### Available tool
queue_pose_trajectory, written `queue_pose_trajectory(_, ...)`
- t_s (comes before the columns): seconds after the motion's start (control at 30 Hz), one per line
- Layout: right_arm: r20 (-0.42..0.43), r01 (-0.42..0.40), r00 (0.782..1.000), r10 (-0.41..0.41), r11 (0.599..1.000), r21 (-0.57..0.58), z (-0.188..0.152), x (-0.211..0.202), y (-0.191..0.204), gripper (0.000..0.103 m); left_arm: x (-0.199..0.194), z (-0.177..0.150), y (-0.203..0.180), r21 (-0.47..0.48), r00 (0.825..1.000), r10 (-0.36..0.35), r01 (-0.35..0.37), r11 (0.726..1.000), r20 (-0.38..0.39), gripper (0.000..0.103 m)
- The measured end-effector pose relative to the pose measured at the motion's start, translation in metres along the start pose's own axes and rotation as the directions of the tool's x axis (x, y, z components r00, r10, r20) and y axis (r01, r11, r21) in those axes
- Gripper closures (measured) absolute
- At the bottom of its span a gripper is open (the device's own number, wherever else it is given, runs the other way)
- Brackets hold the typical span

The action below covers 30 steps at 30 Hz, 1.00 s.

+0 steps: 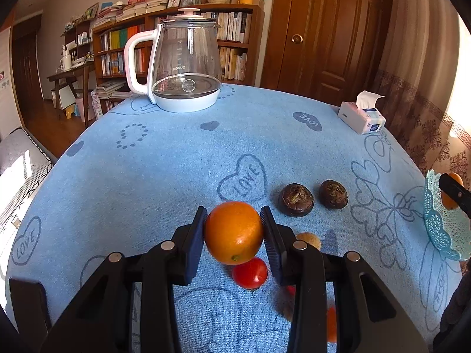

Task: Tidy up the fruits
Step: 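Carry the orange into the green basket and open the right tool while the left holds its orange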

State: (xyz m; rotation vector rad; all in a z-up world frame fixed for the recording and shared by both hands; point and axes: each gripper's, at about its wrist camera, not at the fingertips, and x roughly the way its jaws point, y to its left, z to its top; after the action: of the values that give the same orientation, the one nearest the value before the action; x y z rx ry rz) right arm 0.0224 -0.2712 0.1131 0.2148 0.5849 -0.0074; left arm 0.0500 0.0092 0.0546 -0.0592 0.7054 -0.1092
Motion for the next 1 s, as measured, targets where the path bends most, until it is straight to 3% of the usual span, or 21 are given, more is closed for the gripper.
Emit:
queue_pose_trajectory(0.4, 0.07, 0.091, 0.993, -0.098, 0.992, 0.087, 0.018, -0.029, -0.05, 0.061, -0.017, 0.0, -0.015, 0.023, 1.0, -0.017, 0.017, 1.0, 0.024, 0.065)
queue_pose_trajectory(0.73, -0.03, 0.236, 0.971, -0.236, 0.943, 0.234, 0.01, -0.015, -0.13, 0.061, -0.027, 0.002, -0.037, 0.051, 0.999, -0.039, 0.037, 0.998, 0.033, 0.065)
queue_pose_trajectory(1.0, -0.125, 0.264, 0.963, -0.237, 0.921, 0.286, -0.002, 0.005, -0.153, 0.061, -0.035, 0.003, -0.049, 0.076, 0.998, -0.05, 0.047, 0.996, 0.039, 0.065)
